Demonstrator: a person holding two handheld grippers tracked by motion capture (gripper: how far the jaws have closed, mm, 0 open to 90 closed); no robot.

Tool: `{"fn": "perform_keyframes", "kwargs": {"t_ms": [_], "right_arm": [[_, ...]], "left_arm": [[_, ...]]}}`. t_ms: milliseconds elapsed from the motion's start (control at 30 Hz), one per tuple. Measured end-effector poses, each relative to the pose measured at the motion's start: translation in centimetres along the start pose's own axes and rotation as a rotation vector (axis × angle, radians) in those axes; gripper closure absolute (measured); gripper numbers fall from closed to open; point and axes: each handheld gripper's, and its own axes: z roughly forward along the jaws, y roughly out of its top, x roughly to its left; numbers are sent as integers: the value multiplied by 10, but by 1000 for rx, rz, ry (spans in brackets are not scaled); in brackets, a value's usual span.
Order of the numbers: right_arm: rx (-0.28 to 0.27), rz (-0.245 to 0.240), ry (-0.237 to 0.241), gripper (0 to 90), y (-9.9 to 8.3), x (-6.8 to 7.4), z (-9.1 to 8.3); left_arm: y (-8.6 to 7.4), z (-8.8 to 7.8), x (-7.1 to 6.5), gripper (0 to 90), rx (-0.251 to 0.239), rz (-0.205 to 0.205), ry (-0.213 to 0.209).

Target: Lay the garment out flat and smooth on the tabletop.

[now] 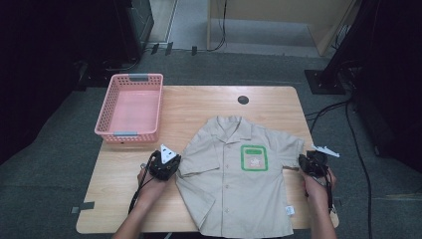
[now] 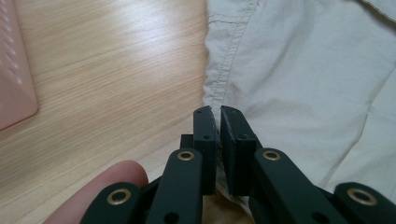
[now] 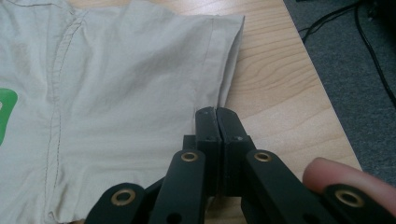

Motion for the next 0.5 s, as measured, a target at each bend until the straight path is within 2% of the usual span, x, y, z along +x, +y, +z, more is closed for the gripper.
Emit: {"fn": "perform_keyframes", "kwargs": {"t_ms": [100, 200, 367, 400, 433, 467, 500], "right_arm": [[-2, -15, -10, 895, -1, 1, -1], [-9, -34, -30, 897, -3, 3, -2], [-8, -46, -56, 883, -6, -1, -5], [-10, -55, -72, 883, -6, -2, -6], [-2, -71, -132, 871, -5, -3, -6], [-7, -75, -170, 822, -5, -5, -7], [-16, -44, -161, 783, -4, -10, -9]], "left_arm": [[-2, -3, -8, 856, -1, 28, -3], [-3, -4, -14, 857, -2, 55, 28], [-3, -3, -17, 859, 1, 57, 48], [-3, -3, -17, 859, -1, 57, 49], [-3, -3, -17, 859, 0, 57, 49], [-3, -3, -16, 859, 1, 55, 46], [-3, -3, -16, 859, 0, 53, 44]]}}
